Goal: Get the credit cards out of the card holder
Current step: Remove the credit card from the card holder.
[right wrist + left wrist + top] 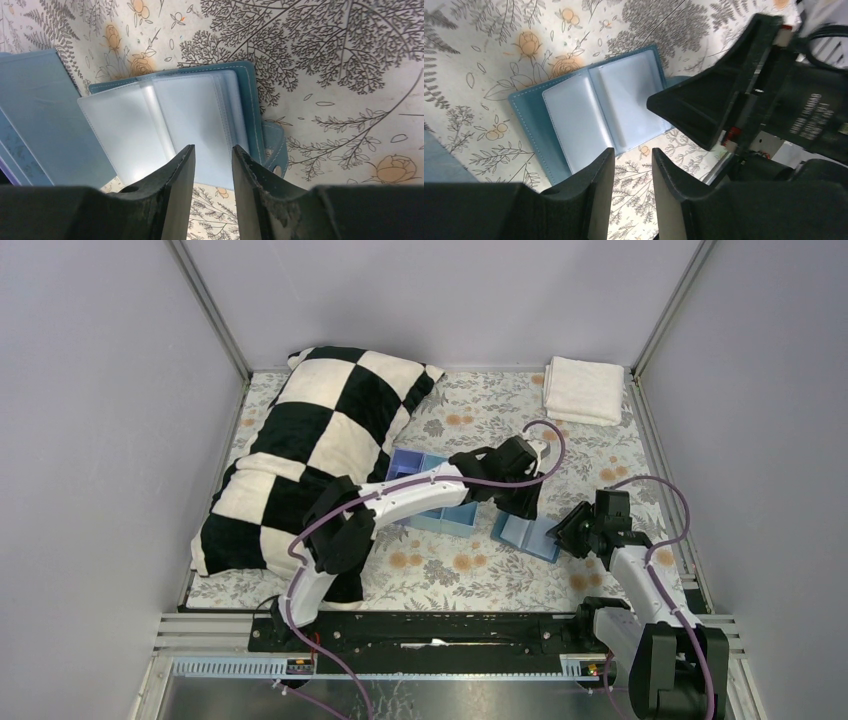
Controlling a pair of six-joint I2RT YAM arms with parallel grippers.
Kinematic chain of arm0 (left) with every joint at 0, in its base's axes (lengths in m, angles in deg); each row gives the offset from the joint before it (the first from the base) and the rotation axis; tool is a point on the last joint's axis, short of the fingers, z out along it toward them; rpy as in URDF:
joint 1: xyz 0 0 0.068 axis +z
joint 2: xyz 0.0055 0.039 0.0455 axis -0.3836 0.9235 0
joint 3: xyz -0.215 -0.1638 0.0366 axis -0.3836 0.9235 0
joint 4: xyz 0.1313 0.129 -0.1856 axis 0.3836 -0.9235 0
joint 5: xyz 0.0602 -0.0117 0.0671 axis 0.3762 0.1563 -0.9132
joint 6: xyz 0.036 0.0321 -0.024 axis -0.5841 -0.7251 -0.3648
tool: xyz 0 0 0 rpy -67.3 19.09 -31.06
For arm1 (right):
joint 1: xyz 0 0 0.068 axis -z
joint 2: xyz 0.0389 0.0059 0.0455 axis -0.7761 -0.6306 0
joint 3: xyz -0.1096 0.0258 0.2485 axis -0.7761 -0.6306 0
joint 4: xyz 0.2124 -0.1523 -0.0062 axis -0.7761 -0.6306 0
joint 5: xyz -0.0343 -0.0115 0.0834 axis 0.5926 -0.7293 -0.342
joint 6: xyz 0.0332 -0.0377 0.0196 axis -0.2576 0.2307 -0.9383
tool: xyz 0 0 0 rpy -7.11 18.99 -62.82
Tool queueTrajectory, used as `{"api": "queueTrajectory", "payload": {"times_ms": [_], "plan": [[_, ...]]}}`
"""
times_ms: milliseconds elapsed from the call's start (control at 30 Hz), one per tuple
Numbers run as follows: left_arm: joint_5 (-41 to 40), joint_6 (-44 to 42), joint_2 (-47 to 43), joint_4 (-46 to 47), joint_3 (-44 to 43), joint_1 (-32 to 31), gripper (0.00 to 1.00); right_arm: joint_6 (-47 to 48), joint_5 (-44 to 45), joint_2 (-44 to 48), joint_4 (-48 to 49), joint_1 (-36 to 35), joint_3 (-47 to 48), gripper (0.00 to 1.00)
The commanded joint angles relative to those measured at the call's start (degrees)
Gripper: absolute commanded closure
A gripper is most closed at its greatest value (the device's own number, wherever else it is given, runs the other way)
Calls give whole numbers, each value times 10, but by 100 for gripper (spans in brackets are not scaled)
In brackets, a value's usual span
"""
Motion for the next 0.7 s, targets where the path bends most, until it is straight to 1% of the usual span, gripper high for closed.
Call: {"api": "queueTrajectory", "payload": {"times_ms": [0,67,333,500,667], "plan": [[10,7,34,7,16,6,63,8,-31,-4,27,2,11,60],[0,7,44,3,21,10,64,8,-34,-9,32,2,8,60],[2,13,75,11,46,26,66,-14,-79,-35,63,2,2,60],[7,12,83,15,54,28,67,-8,-26,-10,38,2,5,60],[7,9,82,15,60,30,67,-12,-17,-2,36,2,-6,60]]}}
